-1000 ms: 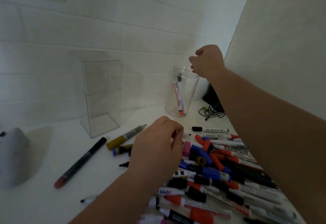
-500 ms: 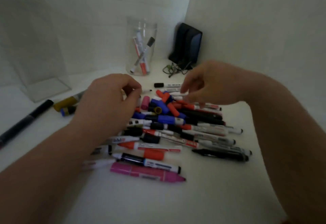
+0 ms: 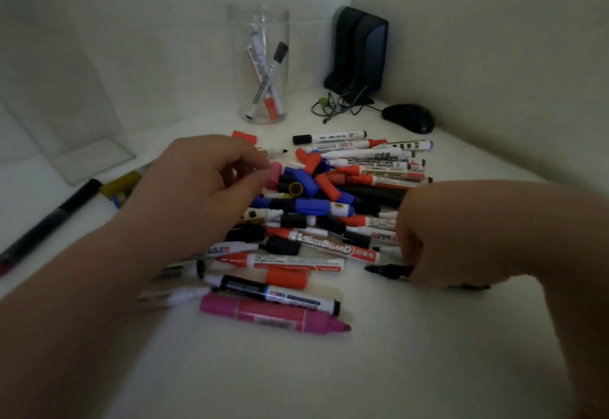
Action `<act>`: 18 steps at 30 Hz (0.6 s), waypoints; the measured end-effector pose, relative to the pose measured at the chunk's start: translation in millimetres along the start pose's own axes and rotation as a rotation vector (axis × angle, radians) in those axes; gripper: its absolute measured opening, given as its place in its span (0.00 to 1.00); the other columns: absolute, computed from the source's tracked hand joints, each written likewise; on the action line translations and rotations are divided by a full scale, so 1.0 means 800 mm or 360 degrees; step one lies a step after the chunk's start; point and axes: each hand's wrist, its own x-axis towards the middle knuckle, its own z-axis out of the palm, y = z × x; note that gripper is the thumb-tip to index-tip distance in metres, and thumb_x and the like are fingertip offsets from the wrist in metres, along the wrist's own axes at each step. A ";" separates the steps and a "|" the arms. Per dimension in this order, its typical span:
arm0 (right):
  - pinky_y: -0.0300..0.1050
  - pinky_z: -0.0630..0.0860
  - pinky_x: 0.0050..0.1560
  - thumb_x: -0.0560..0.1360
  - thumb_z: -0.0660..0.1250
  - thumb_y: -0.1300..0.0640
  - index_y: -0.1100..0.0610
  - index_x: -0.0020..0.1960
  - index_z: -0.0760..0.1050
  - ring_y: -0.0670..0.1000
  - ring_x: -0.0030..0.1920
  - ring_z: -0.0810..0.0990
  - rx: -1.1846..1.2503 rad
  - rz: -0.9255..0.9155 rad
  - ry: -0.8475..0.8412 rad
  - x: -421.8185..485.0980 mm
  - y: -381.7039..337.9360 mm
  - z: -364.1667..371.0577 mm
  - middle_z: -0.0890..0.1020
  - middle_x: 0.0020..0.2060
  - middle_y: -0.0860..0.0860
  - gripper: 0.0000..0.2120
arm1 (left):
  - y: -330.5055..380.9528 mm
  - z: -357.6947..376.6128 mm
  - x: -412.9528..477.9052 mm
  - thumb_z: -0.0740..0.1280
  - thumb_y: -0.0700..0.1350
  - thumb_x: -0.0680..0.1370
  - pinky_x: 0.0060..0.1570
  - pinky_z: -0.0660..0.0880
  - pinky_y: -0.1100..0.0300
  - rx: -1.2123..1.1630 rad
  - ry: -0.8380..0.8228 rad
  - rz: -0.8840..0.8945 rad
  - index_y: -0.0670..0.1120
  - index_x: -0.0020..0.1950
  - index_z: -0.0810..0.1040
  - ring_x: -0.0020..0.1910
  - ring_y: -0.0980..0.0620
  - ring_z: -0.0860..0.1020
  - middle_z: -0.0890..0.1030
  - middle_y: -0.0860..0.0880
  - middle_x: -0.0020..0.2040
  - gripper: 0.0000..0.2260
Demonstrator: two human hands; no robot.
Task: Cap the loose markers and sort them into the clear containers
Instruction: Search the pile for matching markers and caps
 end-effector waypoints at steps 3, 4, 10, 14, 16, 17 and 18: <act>0.35 0.72 0.38 0.73 0.70 0.46 0.47 0.37 0.69 0.42 0.38 0.76 -0.0109 0.0001 -0.0033 0.004 -0.007 0.007 0.77 0.41 0.45 0.12 | -0.004 -0.006 0.002 0.70 0.52 0.75 0.36 0.67 0.66 0.0087 -0.0190 0.0076 0.57 0.43 0.81 0.37 0.61 0.75 0.76 0.59 0.34 0.02; 0.34 0.71 0.37 0.73 0.70 0.46 0.47 0.37 0.69 0.42 0.38 0.75 -0.0113 -0.0009 -0.0034 0.002 -0.009 0.008 0.77 0.41 0.45 0.12 | -0.004 -0.008 0.002 0.71 0.52 0.75 0.37 0.67 0.66 0.0132 -0.0328 0.0122 0.58 0.43 0.81 0.39 0.61 0.75 0.76 0.60 0.36 0.01; 0.31 0.70 0.31 0.66 0.71 0.40 0.41 0.39 0.78 0.34 0.31 0.78 0.0254 -0.0223 0.0297 -0.034 0.002 -0.027 0.81 0.33 0.34 0.06 | 0.001 -0.012 0.000 0.72 0.51 0.76 0.57 0.73 0.65 0.0385 -0.0929 0.0267 0.62 0.52 0.82 0.51 0.64 0.75 0.79 0.64 0.51 0.07; 0.29 0.71 0.29 0.63 0.72 0.44 0.42 0.36 0.80 0.39 0.27 0.78 0.0631 -0.0493 0.0468 -0.027 -0.002 -0.063 0.82 0.29 0.40 0.04 | 0.003 -0.013 0.003 0.72 0.51 0.76 0.59 0.73 0.64 0.0480 -0.0993 0.0225 0.63 0.55 0.81 0.51 0.63 0.75 0.76 0.66 0.50 0.09; 0.27 0.70 0.28 0.64 0.72 0.45 0.45 0.36 0.80 0.38 0.28 0.78 0.0606 -0.0522 0.0528 -0.012 -0.007 -0.067 0.82 0.29 0.38 0.05 | 0.002 -0.012 0.004 0.72 0.52 0.76 0.56 0.73 0.65 0.0497 -0.1001 0.0207 0.64 0.55 0.81 0.51 0.62 0.75 0.75 0.66 0.48 0.10; 0.27 0.69 0.28 0.64 0.72 0.45 0.46 0.37 0.80 0.37 0.29 0.78 0.0593 -0.0518 0.0557 -0.004 -0.009 -0.064 0.82 0.29 0.38 0.05 | 0.002 -0.012 0.004 0.72 0.52 0.76 0.55 0.73 0.67 0.0499 -0.0999 0.0203 0.64 0.55 0.80 0.50 0.63 0.75 0.75 0.66 0.48 0.10; 0.27 0.70 0.28 0.66 0.73 0.46 0.46 0.37 0.81 0.37 0.29 0.79 0.0600 -0.0515 0.0571 0.002 -0.010 -0.060 0.82 0.30 0.38 0.05 | 0.002 -0.011 0.003 0.72 0.52 0.76 0.53 0.72 0.68 0.0500 -0.1000 0.0198 0.64 0.56 0.80 0.50 0.64 0.75 0.74 0.67 0.48 0.10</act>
